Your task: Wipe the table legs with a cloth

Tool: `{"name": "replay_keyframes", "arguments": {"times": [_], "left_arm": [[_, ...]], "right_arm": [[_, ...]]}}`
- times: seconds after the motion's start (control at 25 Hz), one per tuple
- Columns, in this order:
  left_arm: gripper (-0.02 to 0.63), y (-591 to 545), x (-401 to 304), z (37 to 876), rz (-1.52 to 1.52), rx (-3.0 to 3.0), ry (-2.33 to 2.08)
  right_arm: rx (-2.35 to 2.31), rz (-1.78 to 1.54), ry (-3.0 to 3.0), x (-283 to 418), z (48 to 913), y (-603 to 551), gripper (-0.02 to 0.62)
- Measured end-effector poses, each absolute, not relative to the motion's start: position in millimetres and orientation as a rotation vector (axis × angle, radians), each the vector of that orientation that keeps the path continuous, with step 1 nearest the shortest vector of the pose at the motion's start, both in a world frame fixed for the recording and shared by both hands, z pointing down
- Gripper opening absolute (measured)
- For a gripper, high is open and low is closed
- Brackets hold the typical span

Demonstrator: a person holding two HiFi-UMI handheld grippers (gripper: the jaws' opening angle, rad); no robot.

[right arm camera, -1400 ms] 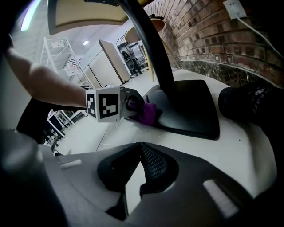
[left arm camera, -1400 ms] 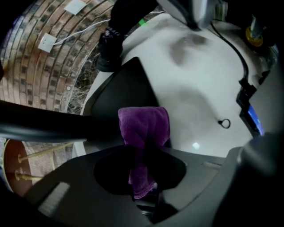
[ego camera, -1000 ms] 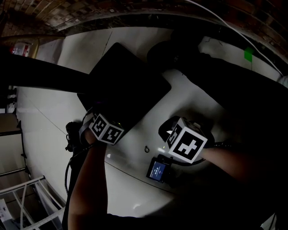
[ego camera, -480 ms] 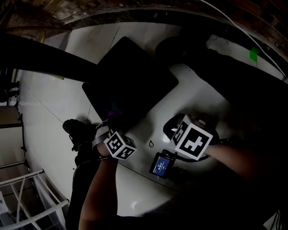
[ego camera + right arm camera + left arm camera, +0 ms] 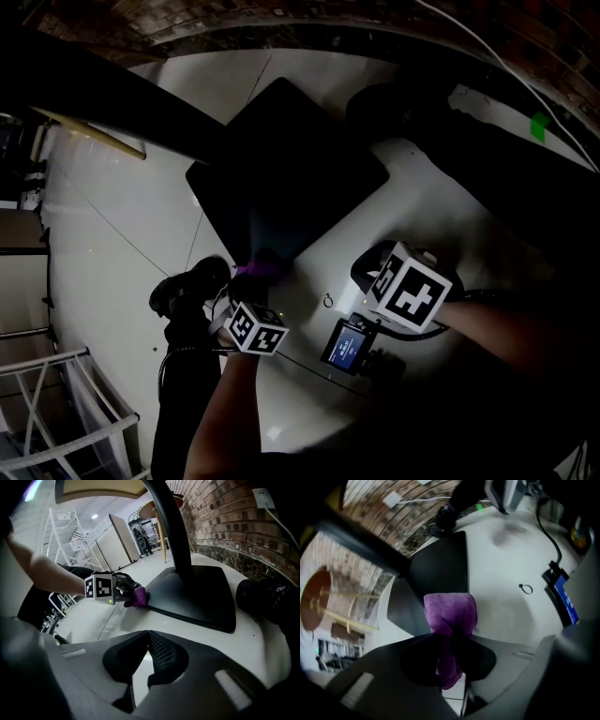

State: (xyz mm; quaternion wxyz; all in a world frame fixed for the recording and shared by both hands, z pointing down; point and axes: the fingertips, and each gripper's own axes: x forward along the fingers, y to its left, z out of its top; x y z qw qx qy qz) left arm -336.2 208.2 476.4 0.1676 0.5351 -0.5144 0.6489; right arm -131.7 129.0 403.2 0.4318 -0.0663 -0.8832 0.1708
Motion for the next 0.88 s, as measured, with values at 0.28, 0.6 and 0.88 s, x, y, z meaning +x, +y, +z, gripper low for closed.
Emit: {"name": "replay_keyframes", "arguments": {"times": [0.28,0.6,0.88], "left_arm": [[0.087,214,-351,465,0.959,1.152,-1.697],[0.089,163,-373,446,0.534,1.188,-1.836],[0.087,75,-411,419,0.670,1.281,-1.910]], "right_arm": [[-0.115,0.561,-2.275,-171,387,125,0.002],[-0.092,0.692,-2.357,-216,376,123,0.002],[-0.097,0.715,-2.414,-224,370,110,0.002]]}}
